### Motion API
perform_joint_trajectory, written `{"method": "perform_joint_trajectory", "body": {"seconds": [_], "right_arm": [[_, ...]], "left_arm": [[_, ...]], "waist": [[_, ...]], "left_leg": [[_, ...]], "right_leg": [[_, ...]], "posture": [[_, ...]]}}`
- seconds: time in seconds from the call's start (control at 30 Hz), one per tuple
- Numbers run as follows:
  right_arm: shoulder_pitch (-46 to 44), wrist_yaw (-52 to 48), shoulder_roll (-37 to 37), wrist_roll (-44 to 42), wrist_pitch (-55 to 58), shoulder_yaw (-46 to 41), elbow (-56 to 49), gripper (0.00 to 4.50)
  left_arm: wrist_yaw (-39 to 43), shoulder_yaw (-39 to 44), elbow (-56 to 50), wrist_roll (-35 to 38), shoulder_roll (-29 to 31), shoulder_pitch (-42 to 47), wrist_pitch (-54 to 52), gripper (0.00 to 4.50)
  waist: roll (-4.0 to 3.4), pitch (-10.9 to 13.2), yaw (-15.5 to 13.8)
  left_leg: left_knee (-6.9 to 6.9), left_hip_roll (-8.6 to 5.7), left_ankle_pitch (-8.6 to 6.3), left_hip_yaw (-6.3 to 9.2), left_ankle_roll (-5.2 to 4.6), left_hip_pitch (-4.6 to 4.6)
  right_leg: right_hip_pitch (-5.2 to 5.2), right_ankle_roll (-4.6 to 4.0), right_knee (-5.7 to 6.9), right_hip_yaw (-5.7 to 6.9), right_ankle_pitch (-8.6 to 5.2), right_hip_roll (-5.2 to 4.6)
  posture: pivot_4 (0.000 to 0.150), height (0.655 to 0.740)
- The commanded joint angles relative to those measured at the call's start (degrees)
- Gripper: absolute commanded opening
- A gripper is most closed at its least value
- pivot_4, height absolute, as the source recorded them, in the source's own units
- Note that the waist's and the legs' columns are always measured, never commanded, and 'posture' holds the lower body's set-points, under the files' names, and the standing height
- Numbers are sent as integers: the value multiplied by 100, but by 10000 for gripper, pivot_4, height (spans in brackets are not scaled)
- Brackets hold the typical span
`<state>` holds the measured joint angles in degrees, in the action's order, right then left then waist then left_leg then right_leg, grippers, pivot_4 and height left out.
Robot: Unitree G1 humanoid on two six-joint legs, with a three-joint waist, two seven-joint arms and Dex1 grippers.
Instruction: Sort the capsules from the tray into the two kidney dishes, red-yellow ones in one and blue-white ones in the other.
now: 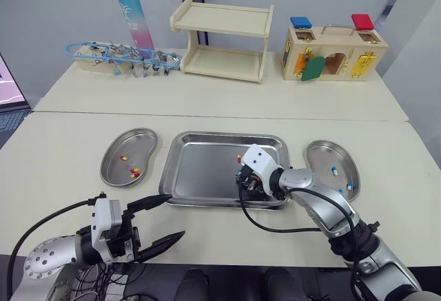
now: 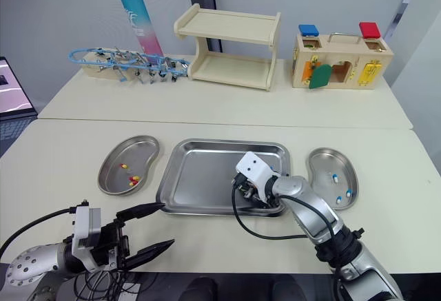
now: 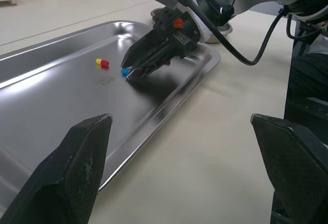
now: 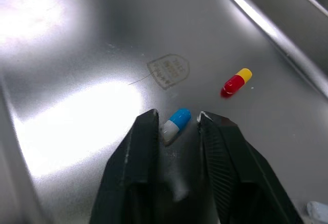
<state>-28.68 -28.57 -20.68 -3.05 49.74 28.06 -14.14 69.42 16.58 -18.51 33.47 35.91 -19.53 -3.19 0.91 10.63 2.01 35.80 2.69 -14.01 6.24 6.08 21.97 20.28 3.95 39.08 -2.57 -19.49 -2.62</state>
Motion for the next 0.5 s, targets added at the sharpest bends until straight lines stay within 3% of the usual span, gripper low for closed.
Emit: {"method": "perform_joint_trajectory", "body": {"seconds": [0.03,0.07,0.4,0.5], "right_arm": [[-14,-205,-131,155,-168,238,-46,1870],[-22,-252,-158,173,-216,260,-67,360],[67,-861,-584,48,-661,-45,-680,360],[403,-1294,-1137,-586,-495,-1146,-1508,360]], "left_arm": [[35,-37,-16,-20,47,60,140,45000],[34,-48,-4,-29,46,74,150,45000],[39,-195,-42,-52,24,152,256,45000],[261,-432,-101,-83,151,355,279,45000]], "waist": [[0,0,0],[0,0,0],[0,1,-4],[-3,5,-58]], "left_leg": [[0,0,0,0,0,0],[0,0,0,0,0,0],[-1,0,0,0,0,3],[1,-1,0,2,0,9]], "right_leg": [[0,0,0,0,0,0],[0,0,0,0,0,0],[2,0,-1,0,0,0],[3,0,-3,3,0,-2]], "posture": [[1500,7400],[1500,7400],[1500,7400],[1500,7400]]}}
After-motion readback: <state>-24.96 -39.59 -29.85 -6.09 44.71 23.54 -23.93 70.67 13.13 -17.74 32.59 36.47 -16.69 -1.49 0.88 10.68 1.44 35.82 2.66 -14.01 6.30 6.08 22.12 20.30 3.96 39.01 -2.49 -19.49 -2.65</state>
